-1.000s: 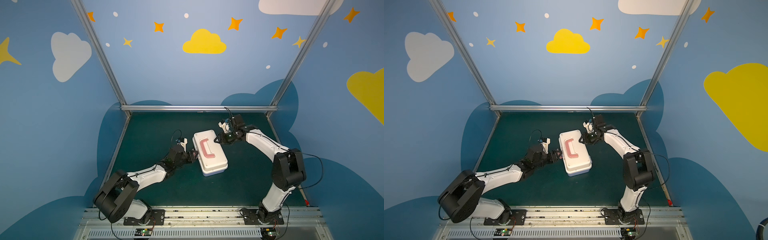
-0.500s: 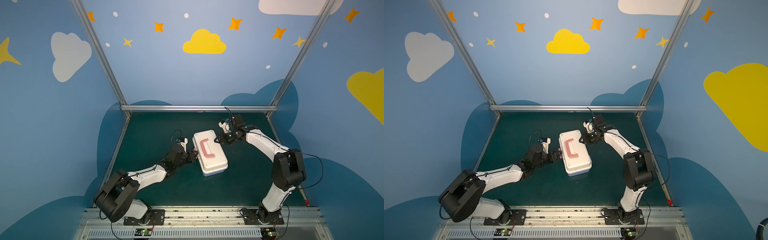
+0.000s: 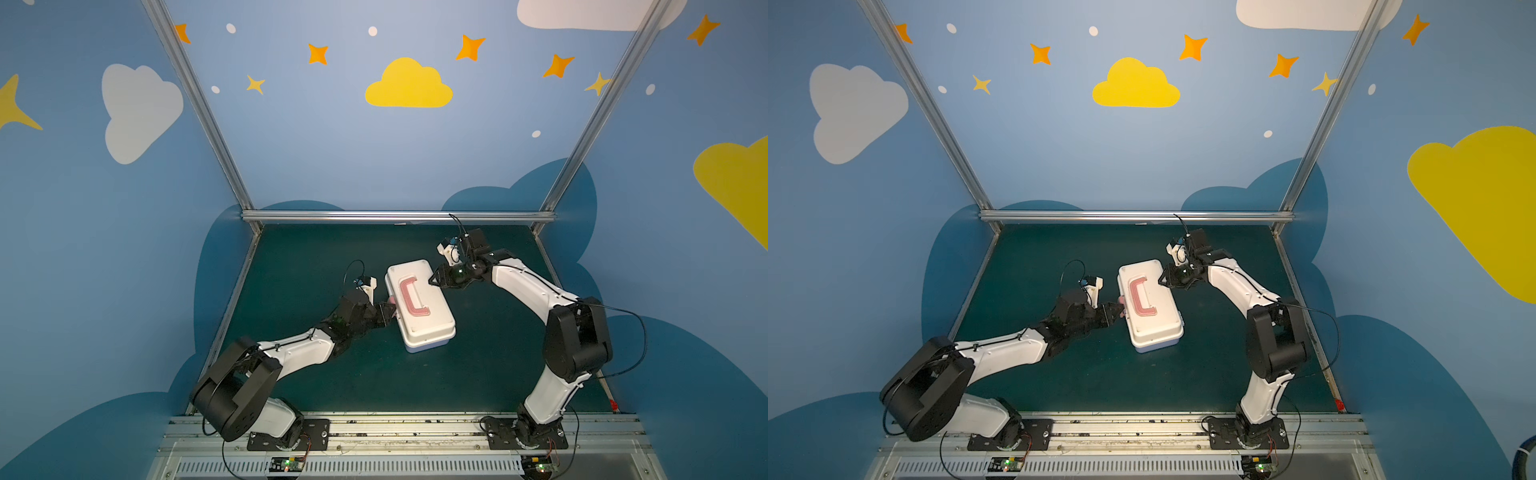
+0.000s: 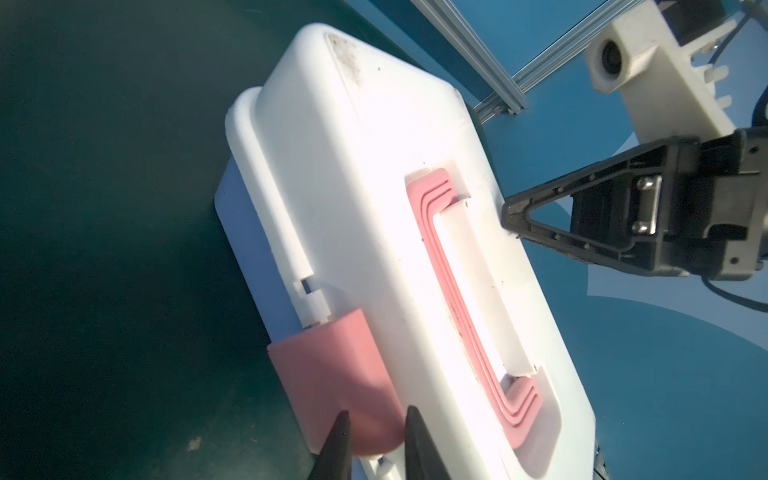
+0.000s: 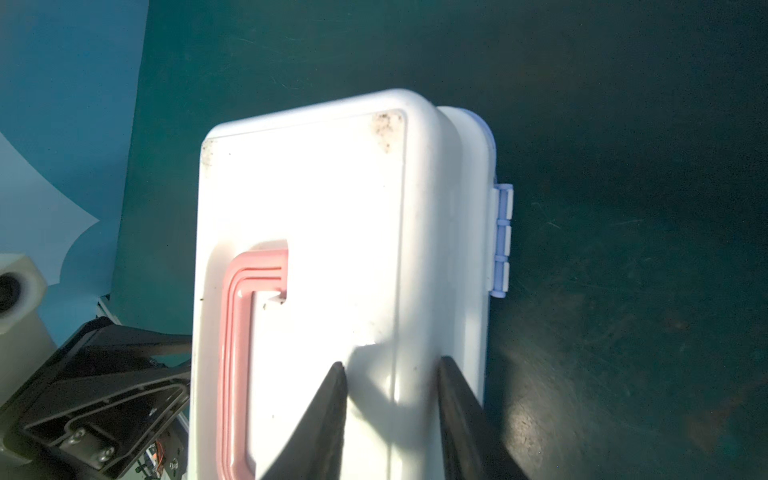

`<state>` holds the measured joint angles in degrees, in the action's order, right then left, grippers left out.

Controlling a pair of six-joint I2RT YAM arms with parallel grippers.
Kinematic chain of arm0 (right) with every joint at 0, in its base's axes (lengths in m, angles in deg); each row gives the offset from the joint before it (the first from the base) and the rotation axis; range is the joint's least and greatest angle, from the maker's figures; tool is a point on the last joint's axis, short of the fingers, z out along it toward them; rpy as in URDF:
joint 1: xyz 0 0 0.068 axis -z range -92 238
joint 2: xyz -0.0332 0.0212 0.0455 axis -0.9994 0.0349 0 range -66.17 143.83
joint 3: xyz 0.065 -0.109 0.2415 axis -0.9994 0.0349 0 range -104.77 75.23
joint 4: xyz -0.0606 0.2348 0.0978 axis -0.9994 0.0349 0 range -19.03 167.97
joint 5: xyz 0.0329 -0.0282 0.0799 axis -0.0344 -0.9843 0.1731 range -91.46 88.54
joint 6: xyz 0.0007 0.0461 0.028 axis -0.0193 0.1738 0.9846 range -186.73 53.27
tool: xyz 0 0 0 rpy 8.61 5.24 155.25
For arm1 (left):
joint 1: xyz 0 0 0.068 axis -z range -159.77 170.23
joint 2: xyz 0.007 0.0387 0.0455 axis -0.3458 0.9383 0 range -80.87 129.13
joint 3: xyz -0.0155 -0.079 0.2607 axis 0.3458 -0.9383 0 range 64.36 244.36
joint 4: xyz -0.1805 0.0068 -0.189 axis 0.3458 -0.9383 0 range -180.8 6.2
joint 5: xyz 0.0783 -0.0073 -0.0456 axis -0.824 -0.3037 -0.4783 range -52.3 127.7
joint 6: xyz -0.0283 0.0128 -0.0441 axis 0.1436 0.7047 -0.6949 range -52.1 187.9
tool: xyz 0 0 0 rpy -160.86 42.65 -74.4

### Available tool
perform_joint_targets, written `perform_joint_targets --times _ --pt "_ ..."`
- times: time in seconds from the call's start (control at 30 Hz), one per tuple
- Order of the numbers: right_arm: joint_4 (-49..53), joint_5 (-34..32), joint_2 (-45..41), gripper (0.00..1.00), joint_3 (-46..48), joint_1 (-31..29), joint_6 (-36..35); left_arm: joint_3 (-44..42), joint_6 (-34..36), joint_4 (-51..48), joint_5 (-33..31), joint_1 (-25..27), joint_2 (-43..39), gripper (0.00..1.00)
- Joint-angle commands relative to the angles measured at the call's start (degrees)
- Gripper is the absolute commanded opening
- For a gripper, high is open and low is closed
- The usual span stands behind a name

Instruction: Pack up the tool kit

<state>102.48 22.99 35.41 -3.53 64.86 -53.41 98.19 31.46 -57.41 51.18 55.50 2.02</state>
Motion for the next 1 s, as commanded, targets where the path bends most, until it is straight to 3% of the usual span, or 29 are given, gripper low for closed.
perform_joint_targets --times 0.0,0.8,0.97 --pt "5.84 5.23 2.22 0.35 1.42 -3.41 0.01 1.51 1.25 0.16 0.78 -0.11 1.02 0.23" --pt "5.93 5.06 2.48 0.34 1.42 -3.33 -0.31 2.80 1.55 1.07 3.31 0.47 3.04 0.15" --pt "5.87 5.08 2.22 0.34 1.51 -3.38 -0.23 5.19 4.62 -9.97 -3.65 0.42 -1.00 0.21"
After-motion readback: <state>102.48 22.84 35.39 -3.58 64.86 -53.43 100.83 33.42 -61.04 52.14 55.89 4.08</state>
